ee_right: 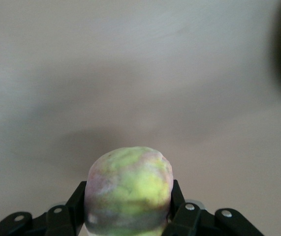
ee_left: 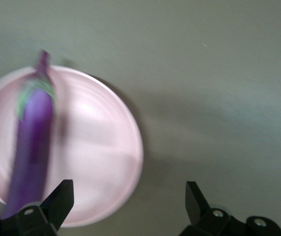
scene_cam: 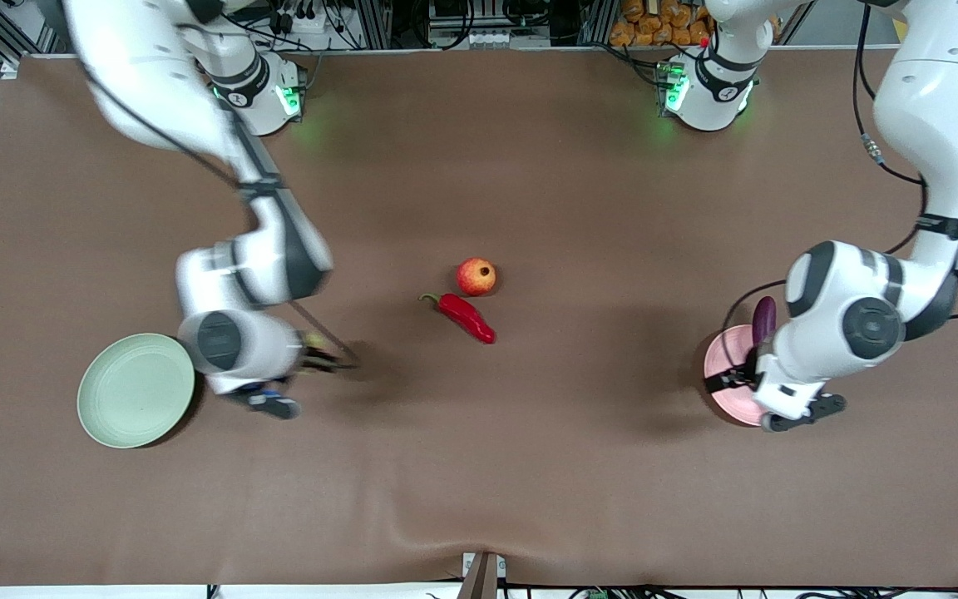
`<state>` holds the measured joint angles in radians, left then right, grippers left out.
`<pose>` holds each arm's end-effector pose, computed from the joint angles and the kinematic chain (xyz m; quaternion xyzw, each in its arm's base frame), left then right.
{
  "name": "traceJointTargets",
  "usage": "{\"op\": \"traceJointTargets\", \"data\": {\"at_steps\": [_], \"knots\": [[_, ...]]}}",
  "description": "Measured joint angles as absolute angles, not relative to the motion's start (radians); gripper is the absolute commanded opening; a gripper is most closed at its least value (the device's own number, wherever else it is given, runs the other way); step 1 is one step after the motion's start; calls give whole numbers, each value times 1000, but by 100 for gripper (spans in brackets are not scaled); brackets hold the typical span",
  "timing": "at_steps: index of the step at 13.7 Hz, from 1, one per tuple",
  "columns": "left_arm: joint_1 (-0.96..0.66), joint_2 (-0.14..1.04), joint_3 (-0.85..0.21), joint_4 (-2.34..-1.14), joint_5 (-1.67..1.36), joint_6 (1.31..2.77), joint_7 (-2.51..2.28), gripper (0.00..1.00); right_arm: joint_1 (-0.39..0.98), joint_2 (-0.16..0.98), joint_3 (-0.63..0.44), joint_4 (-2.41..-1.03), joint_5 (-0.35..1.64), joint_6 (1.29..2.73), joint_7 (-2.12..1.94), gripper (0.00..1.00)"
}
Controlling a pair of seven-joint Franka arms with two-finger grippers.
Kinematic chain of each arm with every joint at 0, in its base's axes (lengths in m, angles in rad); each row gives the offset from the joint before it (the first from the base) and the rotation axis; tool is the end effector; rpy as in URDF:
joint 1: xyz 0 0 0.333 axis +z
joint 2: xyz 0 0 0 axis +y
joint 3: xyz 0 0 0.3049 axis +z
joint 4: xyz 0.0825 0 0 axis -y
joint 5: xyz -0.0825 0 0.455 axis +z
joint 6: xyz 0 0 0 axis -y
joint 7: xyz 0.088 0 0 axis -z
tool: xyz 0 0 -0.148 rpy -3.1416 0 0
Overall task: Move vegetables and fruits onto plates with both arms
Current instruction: 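Lower the eggplant onto the pink plate while the right gripper grasps the peach, then reach the left gripper to the chili while the right gripper places the peach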
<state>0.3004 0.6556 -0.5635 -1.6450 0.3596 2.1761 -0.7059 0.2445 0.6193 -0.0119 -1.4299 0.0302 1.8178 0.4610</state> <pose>0.7176 -0.1432 0.1853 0.9865 0.1627 -0.0125 0.0159 0.7169 0.1746 0.2330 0.9863 -0.1178 -0.1121 0.0293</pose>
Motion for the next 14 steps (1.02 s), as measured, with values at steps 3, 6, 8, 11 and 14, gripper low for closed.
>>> {"op": "traceJointTargets", "data": {"at_steps": [3,6,8,11,14], "knots": [[132,663,-570,-1641,355,2177,-999,100,24,535,-18,-1458,31,1737,28,0],[-44,707,-565,-1592,355,2182,-1259,100,-113,530,-28,-1502,32,1775,-269,0],[-122,755,-561,-1535,355,2199,-1373,100,-141,549,-28,-1539,35,1875,-333,0],[-253,839,-491,-1440,355,2278,-1505,100,-143,636,-27,-1583,100,2014,-470,0],[-392,922,-400,-1377,355,2356,-1548,100,-177,673,-30,-1638,133,2101,-612,0]]}}
